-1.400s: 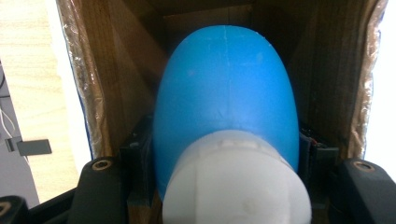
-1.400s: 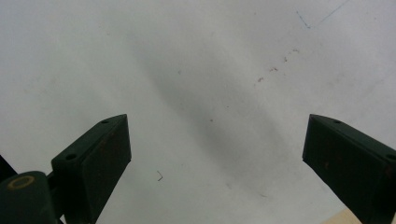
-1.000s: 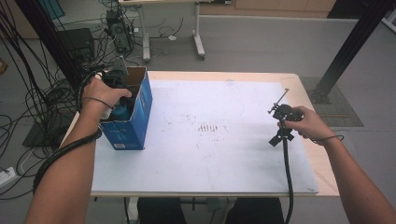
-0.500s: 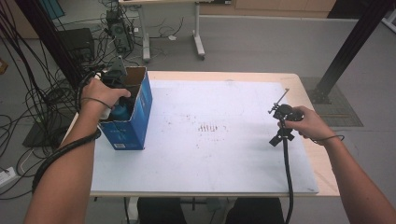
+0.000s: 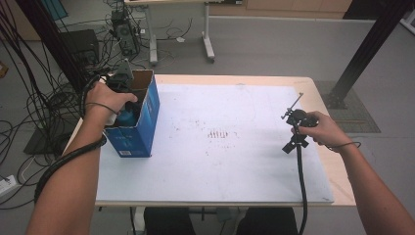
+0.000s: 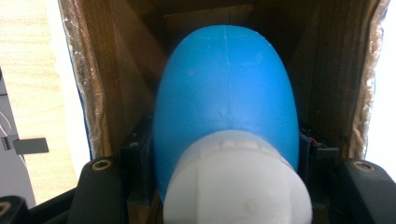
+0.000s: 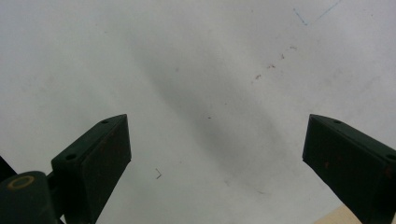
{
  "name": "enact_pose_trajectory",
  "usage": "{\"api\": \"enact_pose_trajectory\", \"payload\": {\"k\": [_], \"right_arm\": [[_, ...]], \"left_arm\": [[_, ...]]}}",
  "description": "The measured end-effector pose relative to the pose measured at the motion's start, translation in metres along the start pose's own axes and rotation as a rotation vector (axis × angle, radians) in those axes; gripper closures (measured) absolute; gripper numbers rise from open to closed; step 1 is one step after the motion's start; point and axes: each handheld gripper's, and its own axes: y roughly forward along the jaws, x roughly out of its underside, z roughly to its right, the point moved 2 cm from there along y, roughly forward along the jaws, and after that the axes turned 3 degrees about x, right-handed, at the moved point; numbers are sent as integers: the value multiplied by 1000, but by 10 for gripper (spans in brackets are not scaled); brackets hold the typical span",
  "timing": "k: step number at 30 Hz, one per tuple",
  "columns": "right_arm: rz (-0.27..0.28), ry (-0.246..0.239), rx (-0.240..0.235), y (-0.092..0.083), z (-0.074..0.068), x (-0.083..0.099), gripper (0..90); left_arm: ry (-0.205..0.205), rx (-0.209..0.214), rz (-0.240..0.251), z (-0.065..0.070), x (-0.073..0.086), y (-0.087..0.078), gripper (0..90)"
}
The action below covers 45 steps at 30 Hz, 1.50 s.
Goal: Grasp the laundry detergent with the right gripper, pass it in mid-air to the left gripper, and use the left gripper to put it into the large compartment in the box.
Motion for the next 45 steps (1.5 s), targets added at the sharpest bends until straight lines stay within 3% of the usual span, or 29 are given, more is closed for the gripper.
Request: {"api": "enact_pose_trajectory", "payload": {"k": [45], "right_arm": [[-3, -4, 2, -2, -1, 2, 78]], "left_arm": [[-10, 6, -3, -1, 0, 0, 376]]}}
